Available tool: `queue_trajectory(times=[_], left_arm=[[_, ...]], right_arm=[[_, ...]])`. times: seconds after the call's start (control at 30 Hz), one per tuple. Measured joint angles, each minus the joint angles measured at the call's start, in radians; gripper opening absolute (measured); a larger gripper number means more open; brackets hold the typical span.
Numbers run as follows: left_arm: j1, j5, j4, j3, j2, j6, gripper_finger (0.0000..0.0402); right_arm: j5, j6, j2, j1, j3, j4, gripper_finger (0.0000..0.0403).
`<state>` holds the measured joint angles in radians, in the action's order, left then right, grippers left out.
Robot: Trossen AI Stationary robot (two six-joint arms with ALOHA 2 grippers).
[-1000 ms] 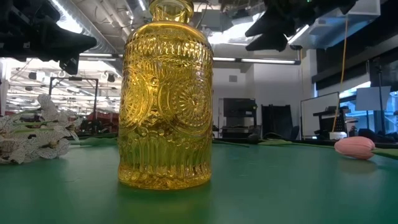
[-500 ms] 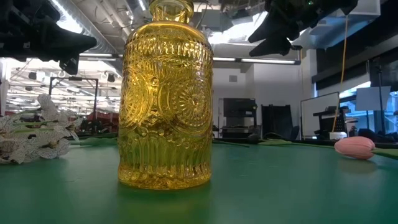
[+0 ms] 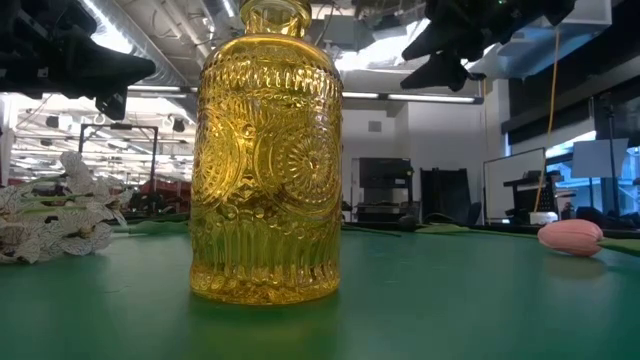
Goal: Sort flowers into vase by color
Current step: Put the pink tulip flower into the transparent vase
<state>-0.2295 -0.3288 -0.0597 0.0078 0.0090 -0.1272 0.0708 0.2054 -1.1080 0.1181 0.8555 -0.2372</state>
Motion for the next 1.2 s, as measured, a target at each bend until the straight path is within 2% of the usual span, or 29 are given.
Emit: queue_trajectory(times=[0.13,0.47,0.73,0.87,1.2], left_arm=[[0.000,0.000,0.000,0.000,0.000,0.000,0.0000],[0.000,0.000,0.000,0.000,0.000,0.000,0.0000],[0.000,0.001,-0.001,0.000,0.000,-0.054,0.0000],[0.000,0.001,0.000,0.000,0.000,-0.056,0.0000],[0.000,0.001,0.000,0.000,0.000,-0.106,0.0000]], right_arm=[[0.054,0.007,0.000,-0.001,0.012,-0.073,0.0303],[-0.009,0.057,0.000,-0.008,0.177,-0.476,0.0303],[-0.095,0.126,0.000,-0.152,0.200,-0.632,0.0303],[-0.158,0.188,0.000,-0.238,0.200,-0.653,0.0303],[-0.211,0.375,-0.012,-0.432,0.197,-0.686,0.0303]])
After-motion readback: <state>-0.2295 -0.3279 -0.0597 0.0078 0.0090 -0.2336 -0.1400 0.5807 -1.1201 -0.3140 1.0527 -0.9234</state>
